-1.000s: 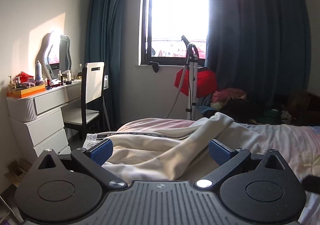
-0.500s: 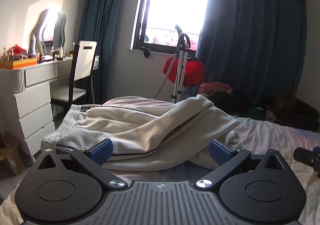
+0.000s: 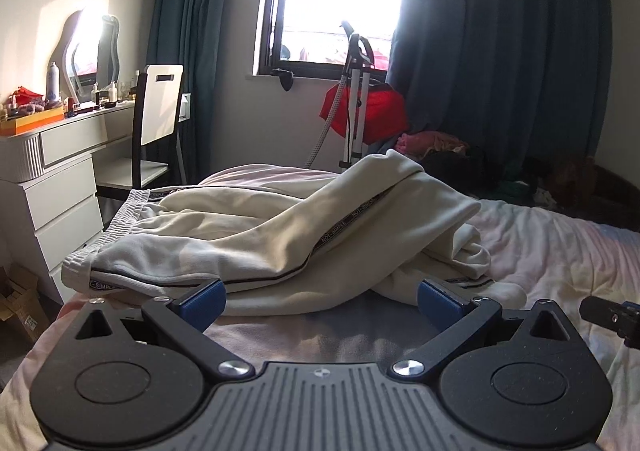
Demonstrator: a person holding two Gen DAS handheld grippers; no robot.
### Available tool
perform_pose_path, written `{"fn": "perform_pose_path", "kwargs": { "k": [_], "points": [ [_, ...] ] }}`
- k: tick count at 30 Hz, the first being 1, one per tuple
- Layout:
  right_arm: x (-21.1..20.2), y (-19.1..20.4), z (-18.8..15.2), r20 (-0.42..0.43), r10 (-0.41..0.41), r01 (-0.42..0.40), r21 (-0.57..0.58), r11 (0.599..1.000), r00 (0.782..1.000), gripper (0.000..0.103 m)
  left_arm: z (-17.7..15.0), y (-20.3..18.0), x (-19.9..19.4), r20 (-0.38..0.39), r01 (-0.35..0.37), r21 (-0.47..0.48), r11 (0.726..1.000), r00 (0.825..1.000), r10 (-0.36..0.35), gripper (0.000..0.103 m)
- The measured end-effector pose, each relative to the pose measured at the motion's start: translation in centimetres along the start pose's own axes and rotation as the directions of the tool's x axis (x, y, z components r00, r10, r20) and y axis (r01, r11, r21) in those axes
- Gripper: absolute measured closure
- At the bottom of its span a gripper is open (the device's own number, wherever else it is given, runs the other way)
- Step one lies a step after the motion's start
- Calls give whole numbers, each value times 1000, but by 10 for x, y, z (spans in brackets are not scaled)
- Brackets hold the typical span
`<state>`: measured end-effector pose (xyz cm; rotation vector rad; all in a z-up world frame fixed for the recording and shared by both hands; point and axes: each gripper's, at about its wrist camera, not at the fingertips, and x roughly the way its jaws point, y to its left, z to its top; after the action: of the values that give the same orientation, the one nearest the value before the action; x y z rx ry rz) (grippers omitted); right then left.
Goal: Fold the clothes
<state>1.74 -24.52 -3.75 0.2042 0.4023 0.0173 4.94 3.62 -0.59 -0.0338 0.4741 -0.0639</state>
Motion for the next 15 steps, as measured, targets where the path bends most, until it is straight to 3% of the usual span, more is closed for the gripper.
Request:
{"fn": "perform_pose_path", "kwargs": {
  "k": [6, 11, 15],
  "points": [
    [-4, -8, -6, -33, -15, 17, 65, 998, 999, 11, -26, -9, 23, -5, 39, 113, 993, 999, -39, 1],
    [-2, -10, -17, -83, -21, 28, 88, 996, 996, 11, -26, -32, 73, -94, 107, 236, 966, 992, -87, 8],
    [5, -8, -17, -79, -51, 54, 32, 998, 996, 11, -3, -64, 104, -16, 86, 351, 932, 996, -86, 3]
  ]
}}
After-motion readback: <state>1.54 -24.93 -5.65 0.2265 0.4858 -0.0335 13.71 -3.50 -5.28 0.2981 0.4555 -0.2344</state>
